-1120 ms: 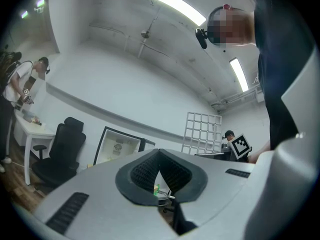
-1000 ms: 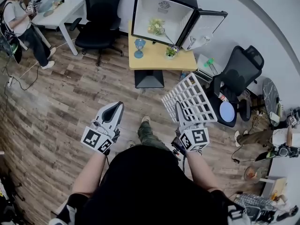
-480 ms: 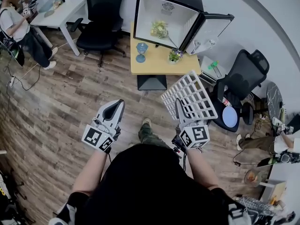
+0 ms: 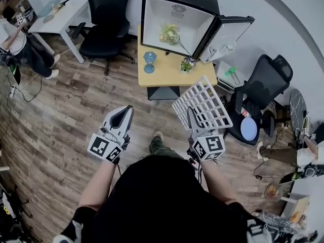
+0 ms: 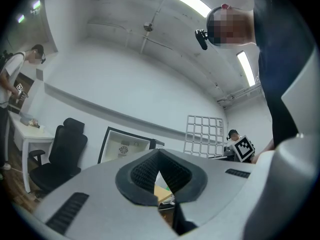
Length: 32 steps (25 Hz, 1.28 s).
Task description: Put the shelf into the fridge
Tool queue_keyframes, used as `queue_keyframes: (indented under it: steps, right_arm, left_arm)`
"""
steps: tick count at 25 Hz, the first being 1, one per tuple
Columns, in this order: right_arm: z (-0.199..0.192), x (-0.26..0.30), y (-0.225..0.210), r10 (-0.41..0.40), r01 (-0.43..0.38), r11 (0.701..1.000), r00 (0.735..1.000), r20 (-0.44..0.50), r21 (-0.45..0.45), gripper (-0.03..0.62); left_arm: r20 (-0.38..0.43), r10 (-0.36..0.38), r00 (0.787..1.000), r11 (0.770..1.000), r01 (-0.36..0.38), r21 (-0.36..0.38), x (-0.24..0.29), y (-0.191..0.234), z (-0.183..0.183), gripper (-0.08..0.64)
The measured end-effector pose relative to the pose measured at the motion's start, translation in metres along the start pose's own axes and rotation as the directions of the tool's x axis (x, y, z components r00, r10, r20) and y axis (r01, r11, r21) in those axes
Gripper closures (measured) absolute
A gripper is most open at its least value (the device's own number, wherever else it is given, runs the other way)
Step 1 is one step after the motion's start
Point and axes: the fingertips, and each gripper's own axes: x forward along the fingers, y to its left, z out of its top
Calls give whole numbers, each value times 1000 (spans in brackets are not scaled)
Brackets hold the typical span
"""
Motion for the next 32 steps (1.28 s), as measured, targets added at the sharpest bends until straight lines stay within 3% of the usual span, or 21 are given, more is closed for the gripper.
queue_keyframes:
  steps: [32]
  right_arm:
    - [-2, 109, -88, 124, -123, 992, 992, -22, 41, 502]
  left_arm:
    - [-21, 82, 996, 996, -82, 22, 131, 52, -9, 541]
